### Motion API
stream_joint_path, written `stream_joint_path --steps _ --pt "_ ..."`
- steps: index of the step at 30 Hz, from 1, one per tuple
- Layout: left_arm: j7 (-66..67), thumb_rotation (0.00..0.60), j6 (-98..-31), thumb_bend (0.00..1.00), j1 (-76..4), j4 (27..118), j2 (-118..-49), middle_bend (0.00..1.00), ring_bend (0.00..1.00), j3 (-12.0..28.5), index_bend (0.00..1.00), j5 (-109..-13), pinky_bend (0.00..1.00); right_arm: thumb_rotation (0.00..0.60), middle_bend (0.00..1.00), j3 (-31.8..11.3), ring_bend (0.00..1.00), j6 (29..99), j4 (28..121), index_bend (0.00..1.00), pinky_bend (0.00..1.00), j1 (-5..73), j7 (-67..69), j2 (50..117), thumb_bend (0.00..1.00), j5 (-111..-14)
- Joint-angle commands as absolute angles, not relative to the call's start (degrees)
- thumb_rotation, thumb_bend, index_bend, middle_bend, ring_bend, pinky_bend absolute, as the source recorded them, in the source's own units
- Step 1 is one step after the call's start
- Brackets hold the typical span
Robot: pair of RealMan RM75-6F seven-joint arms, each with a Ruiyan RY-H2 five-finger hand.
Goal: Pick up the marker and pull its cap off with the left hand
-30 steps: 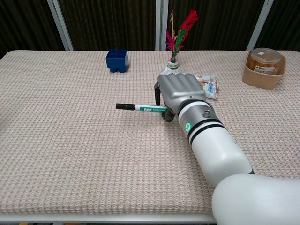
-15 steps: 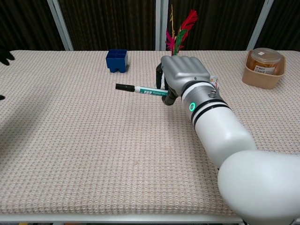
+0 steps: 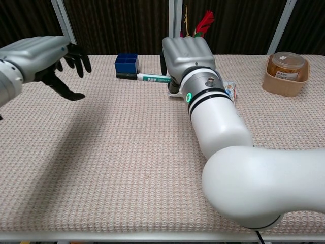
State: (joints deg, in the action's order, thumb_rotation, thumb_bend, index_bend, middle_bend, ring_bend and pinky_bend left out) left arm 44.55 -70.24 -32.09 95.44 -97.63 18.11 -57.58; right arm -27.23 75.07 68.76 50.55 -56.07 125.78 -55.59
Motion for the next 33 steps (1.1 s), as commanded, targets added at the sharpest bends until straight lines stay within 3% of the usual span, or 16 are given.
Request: stream_joint_path --steps 1,11,21,33 --pt "47.7 0.600 -71.8 0.20 -34.9 95.2 -100.6 0.42 0.31 18.7 0.40 -55.5 0.37 0.600 0.58 -27.1 0.41 75.3 68.1 0.62 0.48 50.8 -56.2 126.2 0.27 -55.5" --pt "51.8 0.600 -73.6 0.21 -39.0 93.5 -103.1 0.43 0.32 20.1 0.40 -51.6 0.37 0.600 0.58 -25.6 0.41 75.6 66.3 0.62 0.48 51.0 -55.8 127.6 0.28 -55.7" --pt "52.0 0.600 -75.3 0.21 -40.0 92.1 -104.2 0.44 0.33 18.9 0.41 -49.0 0.38 0.600 0.58 -26.1 0.41 75.4 65.8 0.62 0.48 51.5 -55.4 128.1 0.28 -55.6" --pt "51.6 0.600 -74.6 0.29 -42.2 89.8 -105.3 0.46 0.35 19.1 0.43 -46.8 0.40 0.600 0.58 -26.1 0.41 74.7 64.7 0.62 0.48 51.8 -55.4 128.8 0.28 -55.2"
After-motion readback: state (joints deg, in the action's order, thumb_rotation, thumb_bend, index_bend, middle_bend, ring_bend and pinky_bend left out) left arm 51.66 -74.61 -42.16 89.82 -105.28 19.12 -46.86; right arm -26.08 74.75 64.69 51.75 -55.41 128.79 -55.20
